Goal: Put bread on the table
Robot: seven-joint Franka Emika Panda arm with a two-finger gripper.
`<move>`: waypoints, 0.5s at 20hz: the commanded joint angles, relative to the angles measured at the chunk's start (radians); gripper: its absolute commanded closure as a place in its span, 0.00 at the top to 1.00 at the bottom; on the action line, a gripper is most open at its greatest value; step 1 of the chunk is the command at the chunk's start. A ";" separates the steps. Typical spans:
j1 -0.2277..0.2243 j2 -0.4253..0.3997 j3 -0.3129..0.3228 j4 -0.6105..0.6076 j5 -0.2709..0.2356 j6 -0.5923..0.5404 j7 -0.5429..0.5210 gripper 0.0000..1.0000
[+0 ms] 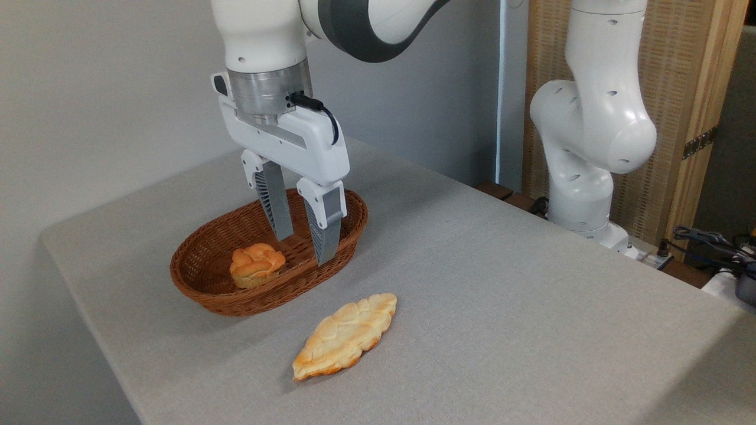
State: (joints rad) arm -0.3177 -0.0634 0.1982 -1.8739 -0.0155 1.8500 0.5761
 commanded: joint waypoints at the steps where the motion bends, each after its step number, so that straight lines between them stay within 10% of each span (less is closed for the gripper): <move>1: -0.004 -0.012 0.004 0.002 0.003 -0.022 -0.013 1.00; 10: -0.004 -0.012 0.004 0.002 0.003 -0.022 -0.015 1.00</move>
State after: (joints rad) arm -0.3176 -0.0634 0.1983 -1.8739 -0.0155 1.8499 0.5761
